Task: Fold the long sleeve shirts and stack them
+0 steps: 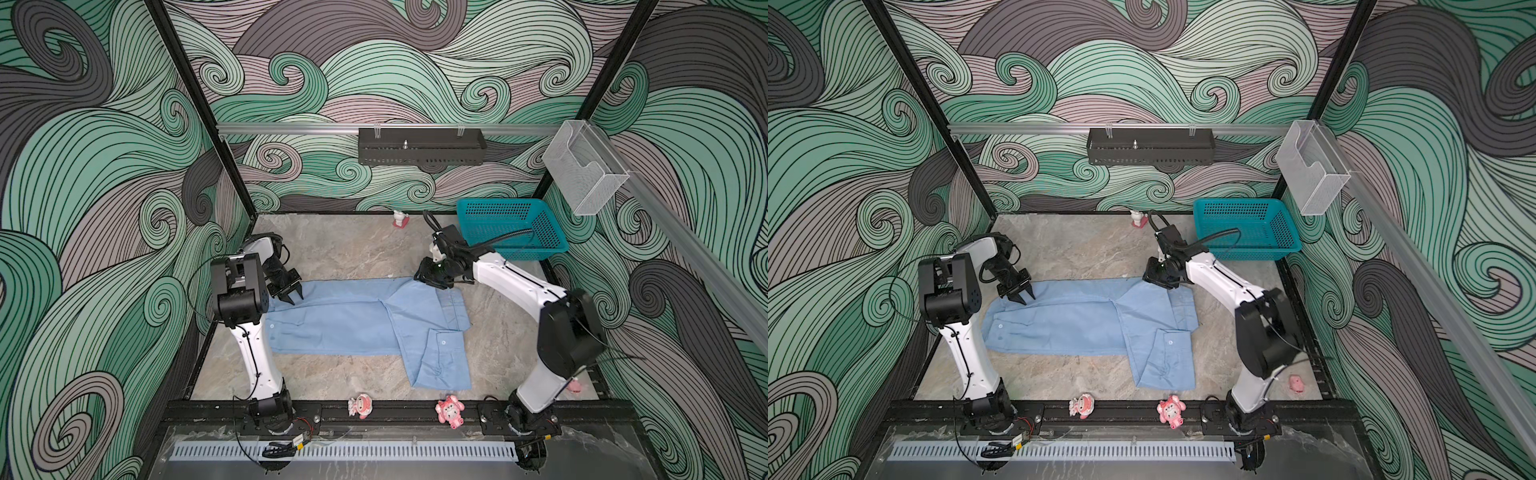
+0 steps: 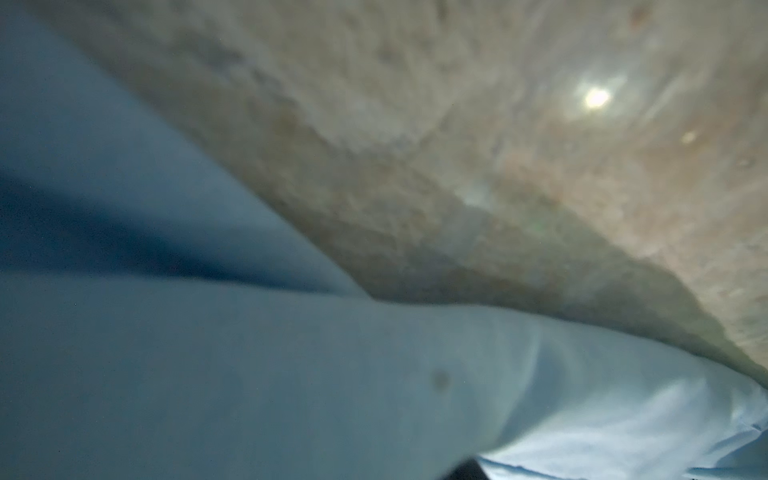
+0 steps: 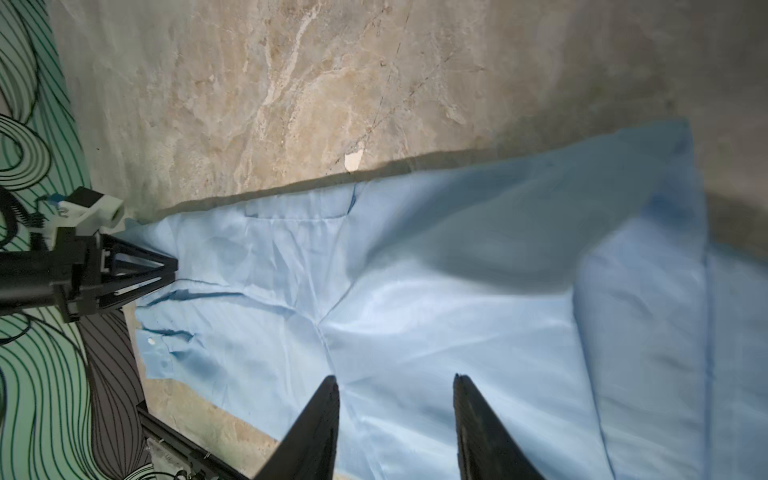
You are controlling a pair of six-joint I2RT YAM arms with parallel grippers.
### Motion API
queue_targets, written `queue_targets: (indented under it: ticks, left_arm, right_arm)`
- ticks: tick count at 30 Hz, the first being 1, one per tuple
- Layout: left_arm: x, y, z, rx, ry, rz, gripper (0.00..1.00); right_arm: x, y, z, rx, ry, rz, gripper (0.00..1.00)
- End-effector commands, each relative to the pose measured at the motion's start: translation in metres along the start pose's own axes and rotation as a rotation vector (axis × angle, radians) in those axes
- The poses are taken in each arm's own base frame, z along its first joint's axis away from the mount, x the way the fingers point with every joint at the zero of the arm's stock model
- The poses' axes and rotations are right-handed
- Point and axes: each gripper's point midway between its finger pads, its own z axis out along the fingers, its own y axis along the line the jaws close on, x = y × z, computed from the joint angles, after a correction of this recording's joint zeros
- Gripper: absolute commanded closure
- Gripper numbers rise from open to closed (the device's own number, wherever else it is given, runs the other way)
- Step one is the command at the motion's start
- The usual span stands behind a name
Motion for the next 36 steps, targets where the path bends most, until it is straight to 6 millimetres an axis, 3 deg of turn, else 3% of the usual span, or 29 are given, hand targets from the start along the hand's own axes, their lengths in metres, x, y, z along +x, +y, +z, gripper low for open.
queue_targets:
  ticks: [1,6,10,13,17,20,23,26,29,32,36]
  left_arm:
    - [-0.013,0.012,0.007,-0.07,0.013,-0.031,0.64]
    - [-0.028,0.004,0.012,-0.058,0.02,-0.048,0.64]
    - [-0.042,-0.011,0.007,-0.038,0.01,-0.037,0.64]
    - [-0.052,-0.021,0.003,-0.02,0.005,-0.028,0.63]
    - [-0.057,-0.04,-0.013,0.037,-0.008,0.004,0.63]
    - [-0.048,-0.055,-0.042,0.086,-0.06,0.062,0.61]
    - [-0.025,-0.063,-0.08,0.132,-0.155,0.121,0.58]
    - [0.01,-0.068,-0.104,0.168,-0.223,0.178,0.56]
    - [0.047,-0.071,-0.113,0.192,-0.264,0.24,0.55]
    - [0.081,-0.073,-0.108,0.217,-0.272,0.293,0.54]
    - [0.118,-0.08,-0.097,0.262,-0.266,0.366,0.54]
  right_arm:
    - [-0.015,-0.005,0.025,0.007,0.011,0.013,0.53]
    - [-0.03,-0.048,0.049,0.116,0.022,0.109,0.52]
    - [-0.041,-0.079,0.055,0.202,0.025,0.152,0.52]
    - [-0.052,-0.09,0.057,0.22,0.026,0.176,0.53]
    - [-0.069,-0.066,0.039,0.132,-0.009,0.127,0.53]
    - [-0.071,-0.037,-0.004,0.052,-0.08,0.057,0.51]
    - [-0.051,-0.024,-0.051,0.053,-0.132,-0.013,0.46]
    - [-0.014,-0.03,-0.076,0.054,-0.126,-0.019,0.42]
    - [0.03,-0.046,-0.082,0.063,-0.086,-0.017,0.39]
    - [0.069,-0.066,-0.077,0.089,-0.039,-0.016,0.38]
    - [0.099,-0.09,-0.066,0.113,-0.005,0.0,0.37]
